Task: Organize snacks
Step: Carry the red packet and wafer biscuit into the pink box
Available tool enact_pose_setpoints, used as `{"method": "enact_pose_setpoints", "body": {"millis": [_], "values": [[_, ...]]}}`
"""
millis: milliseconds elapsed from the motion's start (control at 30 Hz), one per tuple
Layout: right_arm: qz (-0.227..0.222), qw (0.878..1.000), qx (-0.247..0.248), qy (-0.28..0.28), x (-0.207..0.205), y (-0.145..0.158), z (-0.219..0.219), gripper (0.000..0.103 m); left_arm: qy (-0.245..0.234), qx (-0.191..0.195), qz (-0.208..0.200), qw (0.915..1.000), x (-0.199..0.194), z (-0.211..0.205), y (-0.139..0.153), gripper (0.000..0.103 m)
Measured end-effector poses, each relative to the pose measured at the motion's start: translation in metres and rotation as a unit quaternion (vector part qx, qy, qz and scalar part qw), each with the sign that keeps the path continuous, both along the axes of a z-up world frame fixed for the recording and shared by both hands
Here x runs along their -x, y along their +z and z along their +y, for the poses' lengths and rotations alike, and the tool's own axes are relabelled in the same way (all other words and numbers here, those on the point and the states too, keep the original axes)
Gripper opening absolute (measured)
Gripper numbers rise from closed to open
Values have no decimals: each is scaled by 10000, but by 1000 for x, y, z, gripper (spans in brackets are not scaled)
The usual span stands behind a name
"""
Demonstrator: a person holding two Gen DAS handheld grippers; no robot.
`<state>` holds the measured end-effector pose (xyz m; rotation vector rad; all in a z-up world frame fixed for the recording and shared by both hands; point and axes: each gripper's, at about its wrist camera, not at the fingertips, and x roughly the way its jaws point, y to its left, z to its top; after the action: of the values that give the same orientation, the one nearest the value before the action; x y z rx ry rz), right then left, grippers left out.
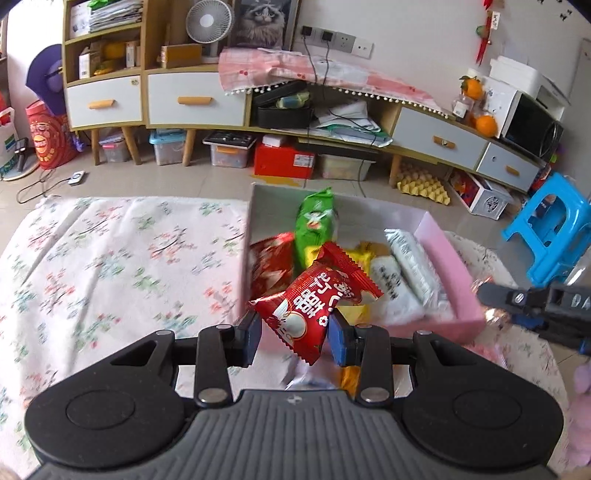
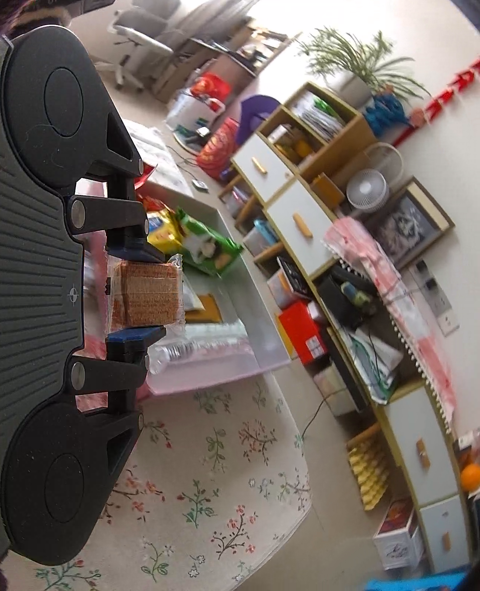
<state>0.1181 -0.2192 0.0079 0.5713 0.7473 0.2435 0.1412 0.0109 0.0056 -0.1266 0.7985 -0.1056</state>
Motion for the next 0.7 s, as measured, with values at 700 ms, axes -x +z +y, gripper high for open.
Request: {"method": "enact_pose_setpoints", "body": {"millis": [700], "values": [[232,9996,-156,-89,-26,-22,-12,38,-201,-58,22,9998,-66,-55,-12,38]]}}
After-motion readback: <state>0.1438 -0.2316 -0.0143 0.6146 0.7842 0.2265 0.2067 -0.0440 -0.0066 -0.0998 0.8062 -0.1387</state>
